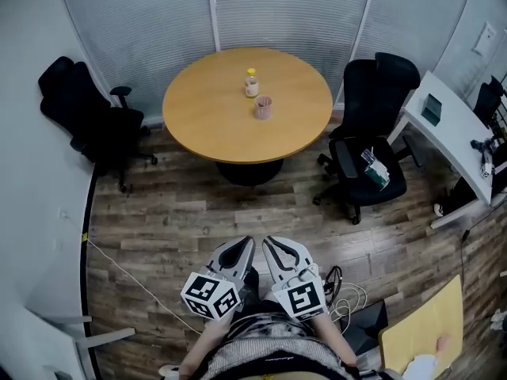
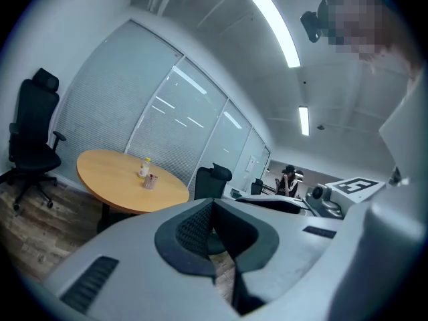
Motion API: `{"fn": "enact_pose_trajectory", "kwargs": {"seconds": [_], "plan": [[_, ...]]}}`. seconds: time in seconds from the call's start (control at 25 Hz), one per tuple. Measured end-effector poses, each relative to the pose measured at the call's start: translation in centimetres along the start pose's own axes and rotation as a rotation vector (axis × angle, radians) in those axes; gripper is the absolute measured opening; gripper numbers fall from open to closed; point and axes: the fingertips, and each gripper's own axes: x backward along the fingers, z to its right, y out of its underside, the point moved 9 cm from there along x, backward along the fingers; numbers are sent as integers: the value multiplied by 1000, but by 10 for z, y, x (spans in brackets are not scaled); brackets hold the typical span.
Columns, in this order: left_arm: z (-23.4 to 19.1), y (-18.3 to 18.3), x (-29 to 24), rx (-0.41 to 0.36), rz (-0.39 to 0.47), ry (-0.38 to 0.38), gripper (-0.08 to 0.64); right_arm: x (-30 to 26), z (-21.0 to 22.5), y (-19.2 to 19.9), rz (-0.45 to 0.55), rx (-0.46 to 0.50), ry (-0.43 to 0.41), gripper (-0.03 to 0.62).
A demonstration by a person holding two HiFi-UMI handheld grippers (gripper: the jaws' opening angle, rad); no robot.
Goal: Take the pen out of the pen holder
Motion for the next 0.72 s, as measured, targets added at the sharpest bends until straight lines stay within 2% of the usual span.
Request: {"fn": "enact_pose_trajectory", "kwargs": {"seconds": [0.44,0.6,0.72], "plan": [[-86,-56,-85,-23,-31,82,5,-105,59,-18,-19,6,53,38],[-110,-68,-105,-23,-52,100,5,-137,74,-23,-15,-27,69,38],[-130,-74,-116,-24,-67,120,5,-159,80,-23,-18,-17,88,40]]}}
